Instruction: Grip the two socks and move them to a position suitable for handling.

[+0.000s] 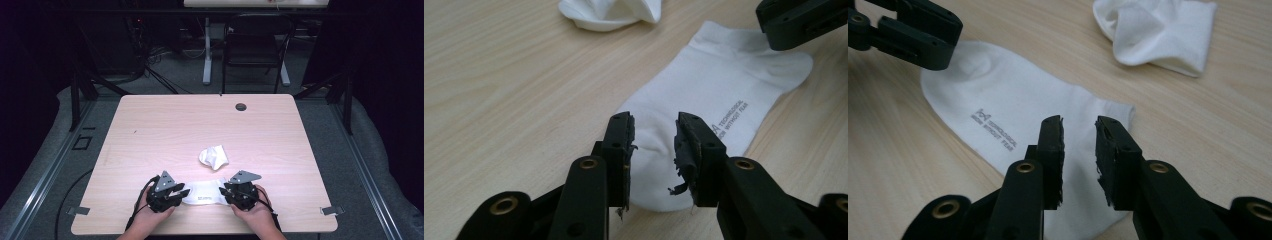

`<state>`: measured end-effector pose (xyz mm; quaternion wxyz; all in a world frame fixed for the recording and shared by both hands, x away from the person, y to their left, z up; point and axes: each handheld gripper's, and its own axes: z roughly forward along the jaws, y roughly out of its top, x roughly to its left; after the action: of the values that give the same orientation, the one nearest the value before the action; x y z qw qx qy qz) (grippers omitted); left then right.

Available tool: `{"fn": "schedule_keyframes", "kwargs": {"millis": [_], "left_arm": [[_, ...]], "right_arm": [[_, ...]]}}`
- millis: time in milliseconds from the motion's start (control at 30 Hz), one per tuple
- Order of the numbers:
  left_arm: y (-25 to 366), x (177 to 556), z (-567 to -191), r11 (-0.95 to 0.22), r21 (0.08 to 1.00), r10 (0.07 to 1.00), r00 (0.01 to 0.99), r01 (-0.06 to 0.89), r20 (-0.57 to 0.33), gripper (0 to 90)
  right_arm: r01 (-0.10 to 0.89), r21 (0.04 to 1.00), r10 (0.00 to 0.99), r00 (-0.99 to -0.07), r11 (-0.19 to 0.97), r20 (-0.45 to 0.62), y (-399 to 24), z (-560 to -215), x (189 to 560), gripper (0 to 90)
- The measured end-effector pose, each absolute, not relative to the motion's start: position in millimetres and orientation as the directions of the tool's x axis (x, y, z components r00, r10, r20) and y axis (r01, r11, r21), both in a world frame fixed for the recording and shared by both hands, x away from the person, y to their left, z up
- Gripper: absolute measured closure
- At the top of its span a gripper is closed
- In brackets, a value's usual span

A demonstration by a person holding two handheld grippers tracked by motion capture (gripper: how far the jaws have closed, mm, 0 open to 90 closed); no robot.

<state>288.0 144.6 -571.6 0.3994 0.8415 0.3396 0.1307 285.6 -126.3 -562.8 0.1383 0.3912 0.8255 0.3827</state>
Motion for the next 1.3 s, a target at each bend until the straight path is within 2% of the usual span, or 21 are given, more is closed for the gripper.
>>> {"fn": "schedule_keyframes", "kwargs": {"millis": [67, 233, 633, 1000, 1300], "left_arm": [[143.4, 289.3, -574.9, -0.467, 0.750, 0.669, 0.742, 0.469, -0.047, 65.1], [142.3, 291.2, -580.3, -0.473, 0.738, 0.668, 0.742, 0.482, -0.057, 64.0], [146.2, 285.6, -581.6, -0.477, 0.734, 0.664, 0.745, 0.483, -0.058, 63.7], [147.8, 286.8, -580.6, -0.466, 0.734, 0.666, 0.742, 0.495, -0.078, 60.4], [157.3, 291.0, -569.4, -0.422, 0.764, 0.690, 0.720, 0.488, -0.079, 56.2]], "right_arm": [[0.566, 0.707, 0.755, -0.652, 0.423, 0.071, -125.7, -570.0, 289.4, 69.1], [0.579, 0.690, 0.757, -0.649, 0.433, 0.069, -126.9, -575.6, 290.4, 69.3], [0.603, 0.666, 0.754, -0.651, 0.439, 0.092, -130.4, -573.6, 282.4, 73.6], [0.622, 0.665, 0.760, -0.638, 0.413, 0.125, -132.1, -573.5, 283.9, 73.4], [0.600, 0.710, 0.756, -0.638, 0.369, 0.146, -134.3, -564.3, 285.4, 69.5]]}}
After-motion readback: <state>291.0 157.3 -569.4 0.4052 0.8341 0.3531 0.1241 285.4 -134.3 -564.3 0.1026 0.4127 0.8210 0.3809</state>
